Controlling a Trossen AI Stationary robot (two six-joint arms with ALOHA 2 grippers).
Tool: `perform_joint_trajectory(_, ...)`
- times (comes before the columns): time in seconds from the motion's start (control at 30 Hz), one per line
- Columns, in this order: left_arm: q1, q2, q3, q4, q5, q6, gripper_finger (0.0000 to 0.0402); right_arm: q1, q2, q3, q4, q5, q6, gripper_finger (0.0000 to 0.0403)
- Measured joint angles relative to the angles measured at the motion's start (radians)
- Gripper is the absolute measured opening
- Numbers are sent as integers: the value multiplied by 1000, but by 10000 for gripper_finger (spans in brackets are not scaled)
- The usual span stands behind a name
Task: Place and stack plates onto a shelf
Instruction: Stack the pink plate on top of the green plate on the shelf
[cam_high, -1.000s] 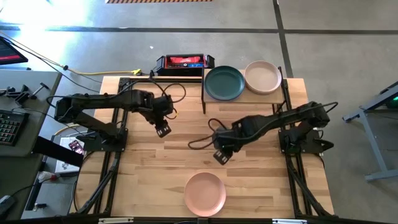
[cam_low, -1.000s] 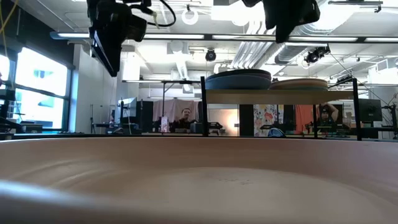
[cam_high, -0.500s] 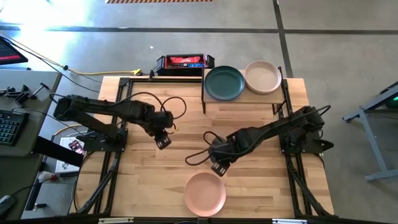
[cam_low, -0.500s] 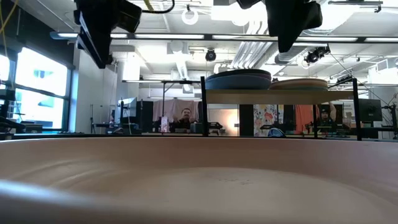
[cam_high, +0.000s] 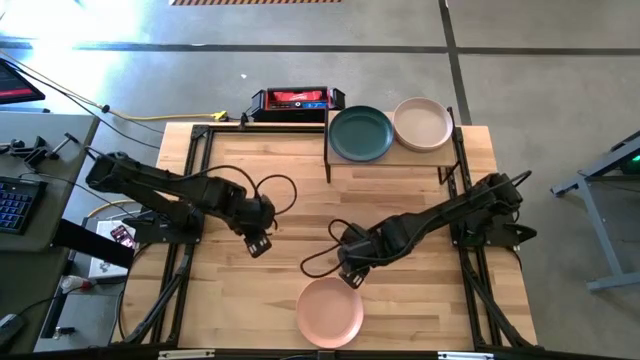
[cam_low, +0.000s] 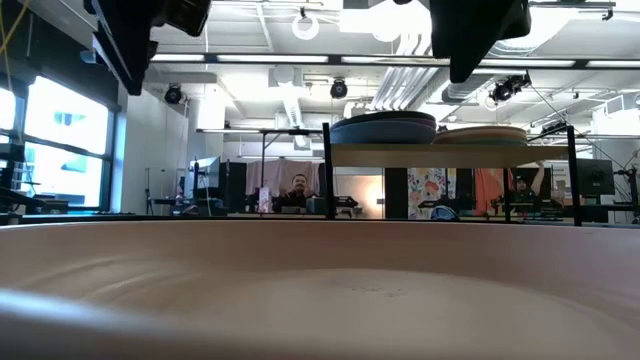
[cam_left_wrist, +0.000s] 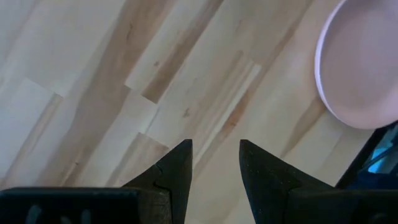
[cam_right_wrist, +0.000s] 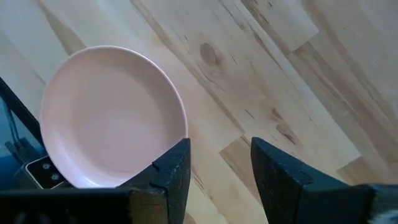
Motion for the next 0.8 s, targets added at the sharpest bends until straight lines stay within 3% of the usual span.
perform_joint_trajectory(0.4, -102, 0, 0, 38, -9, -43, 122, 31, 0, 0, 40, 50, 49, 146)
perform_joint_trajectory(0.8, -122, 0, 0, 120, -11, -41, 122, 31, 0, 0, 70, 94, 45, 146)
